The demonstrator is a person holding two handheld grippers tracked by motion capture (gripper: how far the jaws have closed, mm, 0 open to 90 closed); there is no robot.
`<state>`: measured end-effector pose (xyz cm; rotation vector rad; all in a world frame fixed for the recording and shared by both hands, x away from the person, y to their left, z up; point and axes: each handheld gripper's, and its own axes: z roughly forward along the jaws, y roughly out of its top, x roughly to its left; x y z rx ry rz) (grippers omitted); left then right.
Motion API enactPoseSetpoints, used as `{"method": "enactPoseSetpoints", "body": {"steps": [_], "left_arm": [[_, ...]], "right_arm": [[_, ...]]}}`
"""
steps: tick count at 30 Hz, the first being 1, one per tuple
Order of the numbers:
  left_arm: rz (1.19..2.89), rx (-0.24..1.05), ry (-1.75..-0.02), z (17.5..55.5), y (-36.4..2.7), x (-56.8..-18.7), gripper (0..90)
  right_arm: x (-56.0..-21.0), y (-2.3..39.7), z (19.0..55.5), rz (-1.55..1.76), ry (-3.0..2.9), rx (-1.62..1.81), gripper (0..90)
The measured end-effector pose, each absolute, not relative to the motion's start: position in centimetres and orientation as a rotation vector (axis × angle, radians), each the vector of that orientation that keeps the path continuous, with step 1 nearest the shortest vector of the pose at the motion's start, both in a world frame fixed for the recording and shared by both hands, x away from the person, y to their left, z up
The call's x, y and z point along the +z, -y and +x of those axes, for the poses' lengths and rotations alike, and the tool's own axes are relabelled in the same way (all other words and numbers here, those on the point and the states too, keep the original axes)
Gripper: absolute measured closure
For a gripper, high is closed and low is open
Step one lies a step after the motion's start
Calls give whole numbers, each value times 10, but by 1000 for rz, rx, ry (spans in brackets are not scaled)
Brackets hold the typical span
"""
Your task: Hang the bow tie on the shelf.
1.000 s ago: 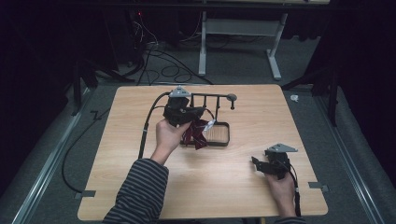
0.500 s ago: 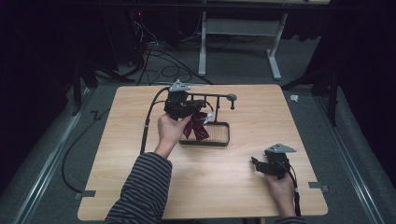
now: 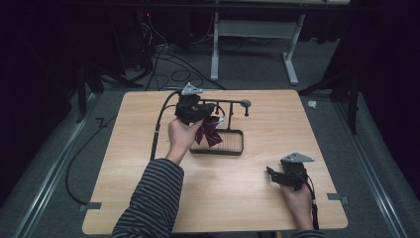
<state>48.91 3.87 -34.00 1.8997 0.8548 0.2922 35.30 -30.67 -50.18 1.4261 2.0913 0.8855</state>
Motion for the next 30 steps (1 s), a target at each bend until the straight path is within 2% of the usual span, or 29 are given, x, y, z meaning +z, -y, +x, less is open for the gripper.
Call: {"method": "enactPoseSetpoints", "body": {"steps": [16,24,25,30], "left_arm": [[1907,293,-859,490,-39,-341,852],[1917,298,-824,479,-43,-335,790],[1916,290,-825,478,-44,-335,760],[1924,289,-819,473,-49,-333,742]], "right_arm": [[-502,307,353,1430,-2090,891,346],[-502,307,353,1430,-2089,893,345],[-502,307,353,1430,-2089,895,345],[-502,307,353,1431,-2089,894,346]]}}
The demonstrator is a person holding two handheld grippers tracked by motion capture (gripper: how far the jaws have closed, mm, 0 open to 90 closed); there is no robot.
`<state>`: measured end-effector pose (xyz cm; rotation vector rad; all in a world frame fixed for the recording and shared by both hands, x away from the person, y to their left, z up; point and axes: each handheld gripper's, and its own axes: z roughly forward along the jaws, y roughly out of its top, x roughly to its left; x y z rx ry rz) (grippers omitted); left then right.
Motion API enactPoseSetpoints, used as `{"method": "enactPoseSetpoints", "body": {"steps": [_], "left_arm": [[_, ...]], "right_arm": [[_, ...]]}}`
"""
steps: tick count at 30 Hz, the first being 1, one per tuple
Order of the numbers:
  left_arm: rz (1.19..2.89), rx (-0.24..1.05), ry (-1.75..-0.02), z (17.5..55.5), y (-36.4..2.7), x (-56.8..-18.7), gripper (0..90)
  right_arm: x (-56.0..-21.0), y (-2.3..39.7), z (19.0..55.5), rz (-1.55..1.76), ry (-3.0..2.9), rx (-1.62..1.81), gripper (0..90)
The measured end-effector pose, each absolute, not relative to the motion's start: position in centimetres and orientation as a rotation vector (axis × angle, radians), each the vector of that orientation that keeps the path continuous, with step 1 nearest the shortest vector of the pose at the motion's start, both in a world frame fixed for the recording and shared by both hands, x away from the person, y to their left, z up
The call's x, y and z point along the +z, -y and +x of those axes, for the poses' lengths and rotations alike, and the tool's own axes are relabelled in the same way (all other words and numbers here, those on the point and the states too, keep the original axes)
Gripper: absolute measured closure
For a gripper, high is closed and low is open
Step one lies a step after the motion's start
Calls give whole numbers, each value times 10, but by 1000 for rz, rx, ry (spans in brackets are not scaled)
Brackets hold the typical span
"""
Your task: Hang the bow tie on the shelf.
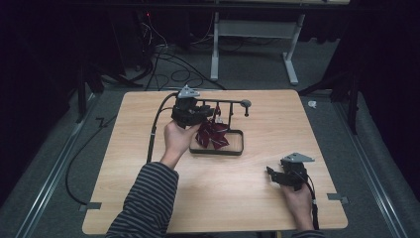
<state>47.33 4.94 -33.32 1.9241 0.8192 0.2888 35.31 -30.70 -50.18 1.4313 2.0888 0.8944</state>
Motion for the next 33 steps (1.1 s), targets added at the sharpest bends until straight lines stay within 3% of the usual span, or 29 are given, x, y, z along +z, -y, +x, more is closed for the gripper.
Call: {"method": "enactPoseSetpoints", "body": {"steps": [33], "left_arm": [[1947,333,-813,437,-85,-339,675]], "right_arm": [[-502,307,353,1433,-2087,894,347]]}}
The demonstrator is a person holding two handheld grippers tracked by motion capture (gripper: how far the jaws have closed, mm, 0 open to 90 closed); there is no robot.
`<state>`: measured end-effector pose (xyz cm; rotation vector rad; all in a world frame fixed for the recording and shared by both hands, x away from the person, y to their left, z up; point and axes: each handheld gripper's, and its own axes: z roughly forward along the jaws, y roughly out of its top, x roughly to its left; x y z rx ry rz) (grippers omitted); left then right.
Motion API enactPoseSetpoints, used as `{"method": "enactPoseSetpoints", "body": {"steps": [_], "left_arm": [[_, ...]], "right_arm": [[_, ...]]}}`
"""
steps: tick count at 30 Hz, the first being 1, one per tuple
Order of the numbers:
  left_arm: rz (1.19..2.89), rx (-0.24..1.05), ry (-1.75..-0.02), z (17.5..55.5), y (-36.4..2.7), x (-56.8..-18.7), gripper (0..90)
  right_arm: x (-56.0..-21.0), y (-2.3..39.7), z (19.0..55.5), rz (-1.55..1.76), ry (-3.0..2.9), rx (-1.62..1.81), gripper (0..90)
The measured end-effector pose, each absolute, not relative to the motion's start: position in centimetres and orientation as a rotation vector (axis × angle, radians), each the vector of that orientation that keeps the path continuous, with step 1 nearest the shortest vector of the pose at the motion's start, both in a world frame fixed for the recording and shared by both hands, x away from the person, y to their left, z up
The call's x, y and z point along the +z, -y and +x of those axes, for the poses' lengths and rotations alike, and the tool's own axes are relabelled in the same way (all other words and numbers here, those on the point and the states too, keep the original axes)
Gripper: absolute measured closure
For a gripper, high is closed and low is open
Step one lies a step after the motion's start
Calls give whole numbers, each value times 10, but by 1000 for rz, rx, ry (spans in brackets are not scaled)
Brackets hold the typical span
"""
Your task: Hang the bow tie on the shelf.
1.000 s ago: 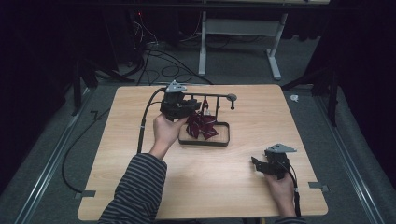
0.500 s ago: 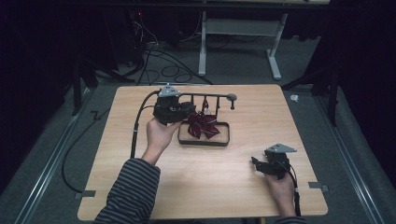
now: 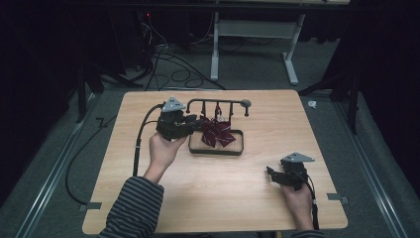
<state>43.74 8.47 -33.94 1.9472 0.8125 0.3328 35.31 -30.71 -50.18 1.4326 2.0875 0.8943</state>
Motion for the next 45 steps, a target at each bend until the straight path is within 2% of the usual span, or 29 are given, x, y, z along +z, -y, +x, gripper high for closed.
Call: {"method": "enactPoseSetpoints", "body": {"steps": [45], "left_arm": [[1886,343,-867,399,-125,-353,632]], "right_arm": [[-502,307,353,1429,-2089,890,346]]}}
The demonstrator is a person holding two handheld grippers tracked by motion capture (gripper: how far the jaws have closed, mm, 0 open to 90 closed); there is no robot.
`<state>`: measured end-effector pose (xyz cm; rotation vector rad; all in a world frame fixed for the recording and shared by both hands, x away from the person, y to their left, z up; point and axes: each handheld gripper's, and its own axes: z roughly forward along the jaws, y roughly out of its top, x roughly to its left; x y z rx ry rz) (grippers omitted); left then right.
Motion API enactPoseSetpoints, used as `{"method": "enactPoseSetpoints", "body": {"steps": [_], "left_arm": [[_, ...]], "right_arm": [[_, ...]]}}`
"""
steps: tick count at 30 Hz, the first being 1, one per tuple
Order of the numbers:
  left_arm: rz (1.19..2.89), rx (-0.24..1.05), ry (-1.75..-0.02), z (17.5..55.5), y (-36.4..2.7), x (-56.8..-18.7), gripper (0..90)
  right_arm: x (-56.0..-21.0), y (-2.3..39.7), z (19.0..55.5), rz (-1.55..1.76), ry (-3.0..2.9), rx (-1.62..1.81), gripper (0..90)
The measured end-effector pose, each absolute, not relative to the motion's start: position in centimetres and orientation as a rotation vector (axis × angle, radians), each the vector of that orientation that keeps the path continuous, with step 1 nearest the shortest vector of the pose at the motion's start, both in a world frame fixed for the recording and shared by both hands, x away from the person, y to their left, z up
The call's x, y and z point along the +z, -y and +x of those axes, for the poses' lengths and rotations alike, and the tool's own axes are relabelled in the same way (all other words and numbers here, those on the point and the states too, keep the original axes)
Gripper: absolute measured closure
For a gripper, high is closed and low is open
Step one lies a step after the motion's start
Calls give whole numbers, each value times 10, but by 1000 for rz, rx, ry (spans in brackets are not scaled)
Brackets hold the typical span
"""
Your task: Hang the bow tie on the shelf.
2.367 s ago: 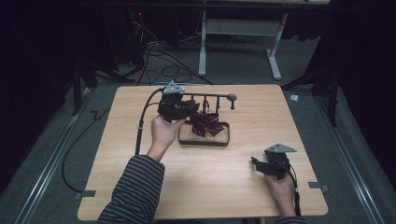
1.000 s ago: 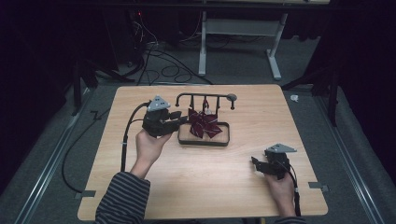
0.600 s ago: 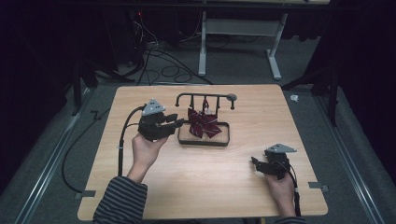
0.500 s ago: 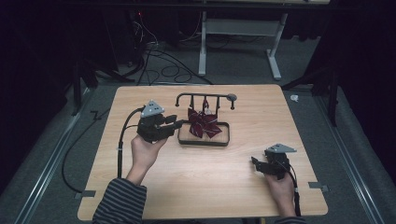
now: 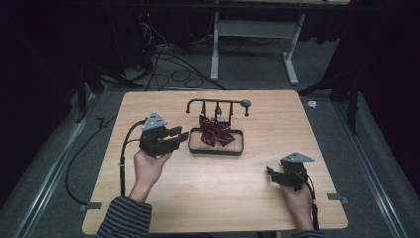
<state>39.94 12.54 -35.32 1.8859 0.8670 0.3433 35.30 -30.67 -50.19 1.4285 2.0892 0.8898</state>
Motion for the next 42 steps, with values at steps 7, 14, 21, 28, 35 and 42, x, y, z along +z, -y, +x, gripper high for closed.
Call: {"method": "enactPoseSetpoints", "body": {"steps": [7,14,21,28,35,42], "left_arm": [[1878,343,-880,395,-132,-356,633],[1866,351,-896,392,-139,-358,634],[1867,348,-921,388,-147,-364,632],[1845,344,-940,384,-154,-368,631],[1838,343,-962,380,-163,-371,622],[1810,312,-986,376,-171,-378,622]], "right_arm": [[-502,307,353,1429,-2089,889,346],[-502,307,353,1429,-2089,890,347],[-502,307,353,1429,-2089,889,347],[-502,307,353,1429,-2090,886,347],[-502,307,353,1427,-2090,884,347],[-502,306,353,1427,-2088,884,347]]}}
